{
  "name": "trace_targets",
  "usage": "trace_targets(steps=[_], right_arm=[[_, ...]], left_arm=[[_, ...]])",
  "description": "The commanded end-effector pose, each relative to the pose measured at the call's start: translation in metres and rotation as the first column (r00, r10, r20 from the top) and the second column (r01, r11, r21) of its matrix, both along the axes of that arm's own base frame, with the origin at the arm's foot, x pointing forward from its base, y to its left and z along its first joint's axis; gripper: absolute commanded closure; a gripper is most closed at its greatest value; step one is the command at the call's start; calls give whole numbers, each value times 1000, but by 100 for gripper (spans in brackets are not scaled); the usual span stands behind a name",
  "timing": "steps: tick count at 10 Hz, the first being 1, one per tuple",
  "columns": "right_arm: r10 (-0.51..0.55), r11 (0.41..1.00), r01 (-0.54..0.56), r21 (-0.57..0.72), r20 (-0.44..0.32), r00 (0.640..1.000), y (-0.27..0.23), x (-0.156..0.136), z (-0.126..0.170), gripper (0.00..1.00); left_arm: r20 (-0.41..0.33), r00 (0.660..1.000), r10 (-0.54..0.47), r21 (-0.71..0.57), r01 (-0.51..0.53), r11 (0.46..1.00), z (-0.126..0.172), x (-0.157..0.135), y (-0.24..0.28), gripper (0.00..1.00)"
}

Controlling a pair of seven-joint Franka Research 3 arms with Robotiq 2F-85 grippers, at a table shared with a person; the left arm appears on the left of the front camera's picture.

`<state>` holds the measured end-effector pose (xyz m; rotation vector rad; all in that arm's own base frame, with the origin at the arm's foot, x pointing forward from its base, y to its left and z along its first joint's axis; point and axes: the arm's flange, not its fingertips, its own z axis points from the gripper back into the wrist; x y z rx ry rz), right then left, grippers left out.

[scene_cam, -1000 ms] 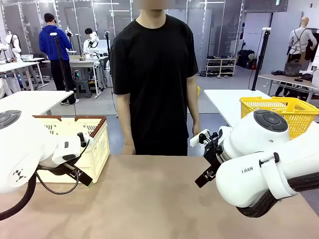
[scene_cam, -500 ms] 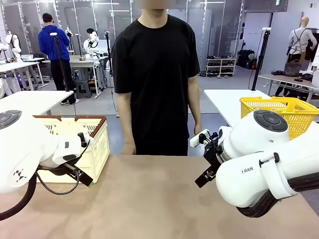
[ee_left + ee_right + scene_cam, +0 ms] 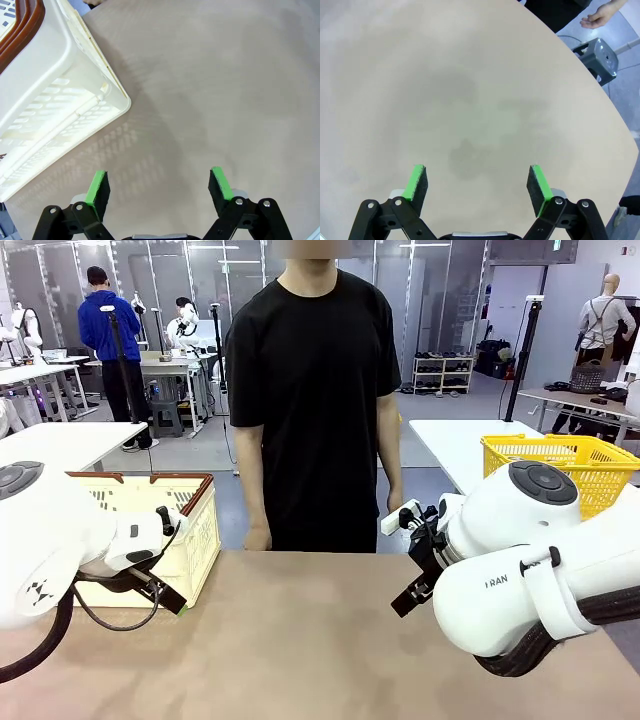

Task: Place the drinks into the Shopping basket.
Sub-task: Pick up one drink and place it into the Shopping basket.

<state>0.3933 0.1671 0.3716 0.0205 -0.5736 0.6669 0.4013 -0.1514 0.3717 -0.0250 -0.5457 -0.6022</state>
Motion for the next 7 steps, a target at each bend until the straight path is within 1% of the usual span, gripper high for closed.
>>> trace_targets(steps=[1,7], right_arm=[[-3,1000,3,3,-1,1000,0,0,0,0],[-3,1000,3,3,-1,1000,0,0,0,0]], left_arm=[[0,1000,1,0,-1,1000,0,0,1,0],[0,1000,1,0,-1,1000,0,0,1,0]])
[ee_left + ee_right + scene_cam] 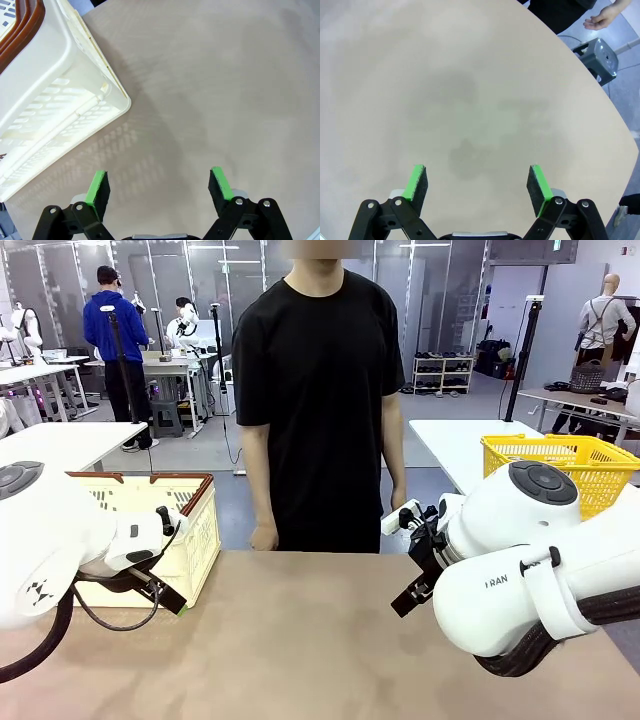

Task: Place the drinks into the Shopping basket.
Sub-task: Pick up one drink and place it into the Shopping basket.

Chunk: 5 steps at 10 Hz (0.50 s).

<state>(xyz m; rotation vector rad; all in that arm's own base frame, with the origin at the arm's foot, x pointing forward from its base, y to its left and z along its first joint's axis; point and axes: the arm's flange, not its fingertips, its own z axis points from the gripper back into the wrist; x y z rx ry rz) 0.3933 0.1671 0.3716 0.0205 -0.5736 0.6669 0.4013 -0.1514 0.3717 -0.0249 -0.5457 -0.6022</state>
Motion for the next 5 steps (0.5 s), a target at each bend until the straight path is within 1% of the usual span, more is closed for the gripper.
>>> trace_targets(steps=[1,2,3,4,5], right_arm=[[-3,1000,3,3,-1,1000,0,0,0,0],[0,1000,0,0,0,1000,0,0,0,0],[-42,999,42,-29,12,999,8,-5,5,0],[-68,996,69,-55,23,997,13,-10,11,0],[-129,991,129,-43,18,992,17,-18,22,0]], left_arm=[[0,1000,1,0,-1,1000,0,0,1,0],[0,1000,1,0,-1,1000,0,0,1,0],[0,1000,0,0,0,1000,0,0,0,0],[26,999,47,-7,-47,999,7,0,-3,0],[25,992,120,-31,-119,992,15,-3,-8,0]])
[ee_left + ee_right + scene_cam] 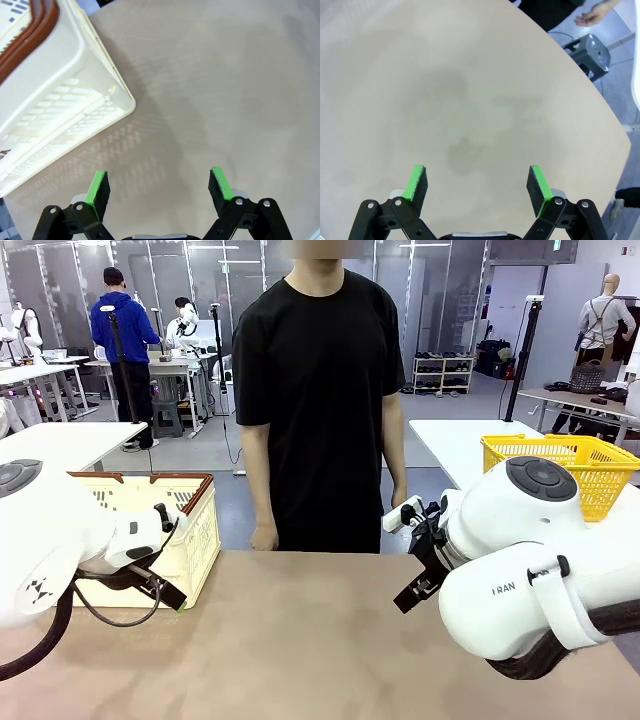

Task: Place the drinks into the Shopping basket.
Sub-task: Pick up one drink and place it into the Shopping basket.

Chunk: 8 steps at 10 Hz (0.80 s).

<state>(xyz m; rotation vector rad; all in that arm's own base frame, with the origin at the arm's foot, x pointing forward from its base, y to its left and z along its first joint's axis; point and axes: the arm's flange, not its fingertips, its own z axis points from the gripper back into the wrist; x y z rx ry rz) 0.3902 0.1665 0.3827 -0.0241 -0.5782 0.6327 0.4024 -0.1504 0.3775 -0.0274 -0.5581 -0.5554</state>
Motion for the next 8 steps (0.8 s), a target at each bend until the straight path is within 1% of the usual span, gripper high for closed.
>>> trace_targets(steps=[1,2,3,4,5,6,7,8], right_arm=[[-130,991,130,12,-14,991,22,-21,22,0],[-169,984,170,44,-21,985,28,-27,35,0],[-241,968,242,65,-27,970,36,-30,47,0],[-276,957,278,85,-34,960,45,-37,60,0],[-284,949,288,130,-43,958,51,-41,72,0],[-307,931,312,190,-55,950,56,-47,85,0],[-373,909,374,187,-42,927,59,-52,94,0],[-393,896,395,205,-52,918,61,-56,100,0]], left_arm=[[26,990,139,-9,-138,990,17,-9,-16,0],[8,983,181,-49,-181,982,25,-12,-25,0],[13,984,175,-91,-174,981,33,-15,-33,0],[27,978,209,-110,-205,973,43,-20,-43,0],[61,975,216,-128,-207,970,52,-25,-53,0],[53,968,244,-167,-233,958,62,-29,-63,0],[52,953,299,-174,-286,942,69,-35,-72,0],[34,951,307,-183,-296,937,74,-40,-80,0]])
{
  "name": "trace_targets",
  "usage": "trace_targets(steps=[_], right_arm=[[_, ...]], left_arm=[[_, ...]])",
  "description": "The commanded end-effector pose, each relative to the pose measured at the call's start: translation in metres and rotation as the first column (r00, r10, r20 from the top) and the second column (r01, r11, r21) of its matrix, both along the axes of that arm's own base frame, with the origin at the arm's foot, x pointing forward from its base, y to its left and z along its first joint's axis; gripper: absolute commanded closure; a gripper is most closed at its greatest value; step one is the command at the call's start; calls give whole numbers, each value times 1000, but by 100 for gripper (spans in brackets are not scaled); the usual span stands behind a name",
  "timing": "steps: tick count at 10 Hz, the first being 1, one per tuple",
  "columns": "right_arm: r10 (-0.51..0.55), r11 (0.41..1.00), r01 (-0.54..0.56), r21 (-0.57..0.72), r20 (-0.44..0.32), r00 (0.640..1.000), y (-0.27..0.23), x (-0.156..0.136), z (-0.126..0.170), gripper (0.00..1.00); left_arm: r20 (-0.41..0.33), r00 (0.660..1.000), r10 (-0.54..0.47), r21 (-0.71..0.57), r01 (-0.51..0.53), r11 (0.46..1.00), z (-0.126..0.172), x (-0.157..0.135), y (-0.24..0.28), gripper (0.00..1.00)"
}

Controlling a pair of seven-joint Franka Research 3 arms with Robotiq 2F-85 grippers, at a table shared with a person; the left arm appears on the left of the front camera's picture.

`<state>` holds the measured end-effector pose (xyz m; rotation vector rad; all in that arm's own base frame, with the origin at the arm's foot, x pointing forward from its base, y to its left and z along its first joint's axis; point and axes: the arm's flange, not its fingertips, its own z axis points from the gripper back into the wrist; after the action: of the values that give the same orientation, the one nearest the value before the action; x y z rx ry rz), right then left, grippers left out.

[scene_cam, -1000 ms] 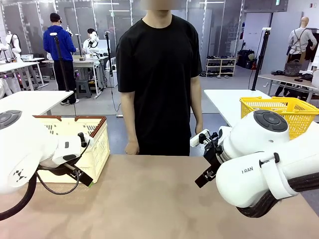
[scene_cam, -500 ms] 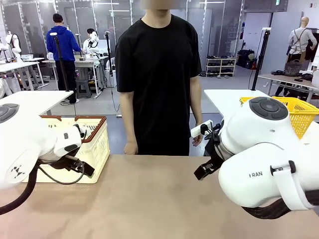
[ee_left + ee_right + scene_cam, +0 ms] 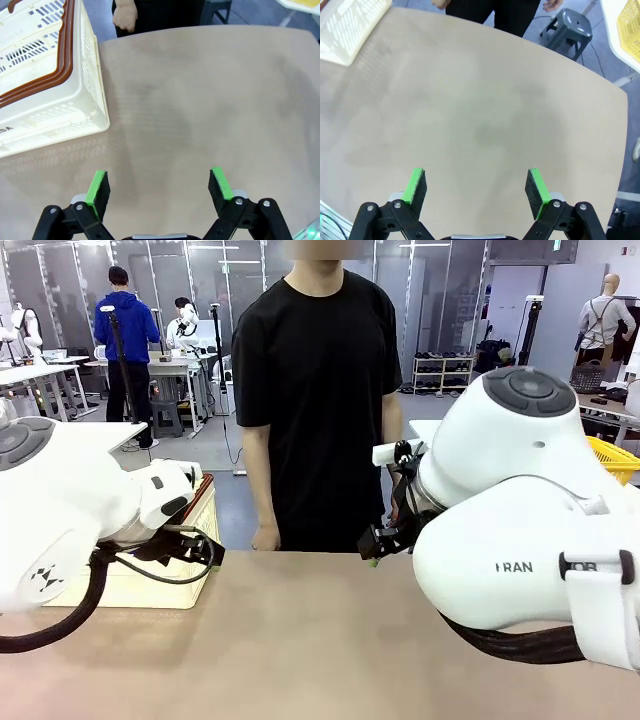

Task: Place the drinks into the Shopping basket.
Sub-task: Pick up one drink and place it into the Shopping basket.

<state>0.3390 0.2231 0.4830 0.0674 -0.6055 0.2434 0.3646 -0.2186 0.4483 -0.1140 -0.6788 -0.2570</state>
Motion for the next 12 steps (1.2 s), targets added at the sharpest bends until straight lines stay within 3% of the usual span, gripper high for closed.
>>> trace_targets(steps=[1,9,10,11,12], right_arm=[[-85,996,85,22,-3,996,7,-11,5,0],[-113,991,112,79,-4,994,17,-18,10,0],[-130,990,129,60,18,991,17,-17,8,0],[-133,991,135,-17,90,987,12,-14,1,0],[-24,1000,26,-17,108,994,3,-14,-5,0]], left_arm=[[-37,995,95,-6,-95,995,8,-9,-18,0],[-42,992,116,-58,-119,991,21,-21,-29,0],[-21,992,122,-22,-123,992,19,-21,-28,0],[27,992,127,44,-128,991,15,-20,-23,0],[43,997,60,81,-63,995,9,-21,-15,0]])
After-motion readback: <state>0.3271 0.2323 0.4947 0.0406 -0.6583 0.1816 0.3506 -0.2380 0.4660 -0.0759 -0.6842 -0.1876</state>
